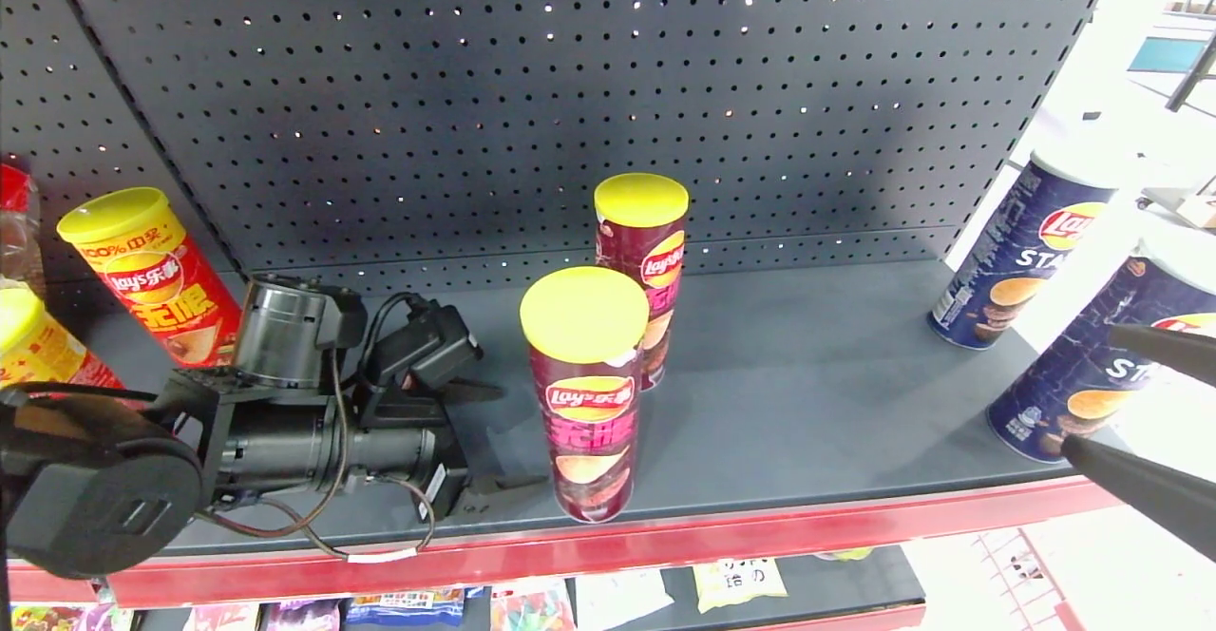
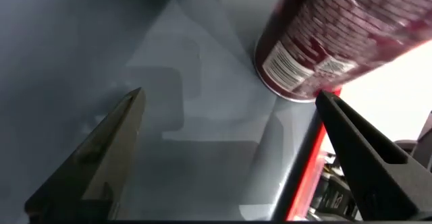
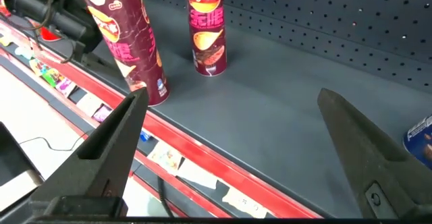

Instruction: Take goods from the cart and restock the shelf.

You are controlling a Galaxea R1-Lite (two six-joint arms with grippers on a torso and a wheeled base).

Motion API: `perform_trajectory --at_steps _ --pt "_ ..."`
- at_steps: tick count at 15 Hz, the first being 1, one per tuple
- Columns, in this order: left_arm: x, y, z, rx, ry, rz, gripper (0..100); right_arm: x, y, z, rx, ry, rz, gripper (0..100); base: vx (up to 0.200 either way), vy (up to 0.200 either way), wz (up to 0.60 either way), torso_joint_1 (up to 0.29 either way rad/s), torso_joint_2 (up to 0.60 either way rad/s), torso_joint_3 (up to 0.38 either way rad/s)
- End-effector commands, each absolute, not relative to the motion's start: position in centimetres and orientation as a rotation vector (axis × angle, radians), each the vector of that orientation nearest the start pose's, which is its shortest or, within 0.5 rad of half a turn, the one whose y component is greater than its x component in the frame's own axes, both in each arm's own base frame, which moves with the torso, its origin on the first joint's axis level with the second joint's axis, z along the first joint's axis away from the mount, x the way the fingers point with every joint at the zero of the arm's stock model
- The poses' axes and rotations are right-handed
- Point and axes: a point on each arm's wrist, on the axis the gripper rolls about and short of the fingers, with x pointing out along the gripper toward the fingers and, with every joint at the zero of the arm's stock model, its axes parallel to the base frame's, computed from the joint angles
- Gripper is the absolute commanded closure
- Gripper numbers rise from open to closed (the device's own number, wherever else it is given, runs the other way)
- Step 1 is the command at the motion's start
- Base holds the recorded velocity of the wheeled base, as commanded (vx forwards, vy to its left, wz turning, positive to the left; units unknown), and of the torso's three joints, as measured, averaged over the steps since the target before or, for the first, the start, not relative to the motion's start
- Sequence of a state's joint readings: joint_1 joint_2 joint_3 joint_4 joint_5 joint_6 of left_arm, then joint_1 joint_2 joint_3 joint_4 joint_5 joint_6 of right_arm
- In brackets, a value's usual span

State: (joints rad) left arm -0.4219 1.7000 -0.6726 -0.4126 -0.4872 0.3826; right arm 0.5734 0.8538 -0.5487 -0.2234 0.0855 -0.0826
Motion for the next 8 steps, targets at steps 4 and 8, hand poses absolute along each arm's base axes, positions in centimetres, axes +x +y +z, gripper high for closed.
perform_trajectory --at_steps 4,8 --pt "25.27 -12.5 12.68 0.322 0.466 -0.992 0 8.07 5.44 23.67 -0.102 0.064 0.663 0 0.0 0.0 0.0 0.0 0.0 0.0" --pt "25.48 -12.98 12.46 0.325 0.466 -1.002 0 8.1 5.46 23.65 -0.103 0.065 0.663 0 0.0 0.0 0.0 0.0 0.0 0.0"
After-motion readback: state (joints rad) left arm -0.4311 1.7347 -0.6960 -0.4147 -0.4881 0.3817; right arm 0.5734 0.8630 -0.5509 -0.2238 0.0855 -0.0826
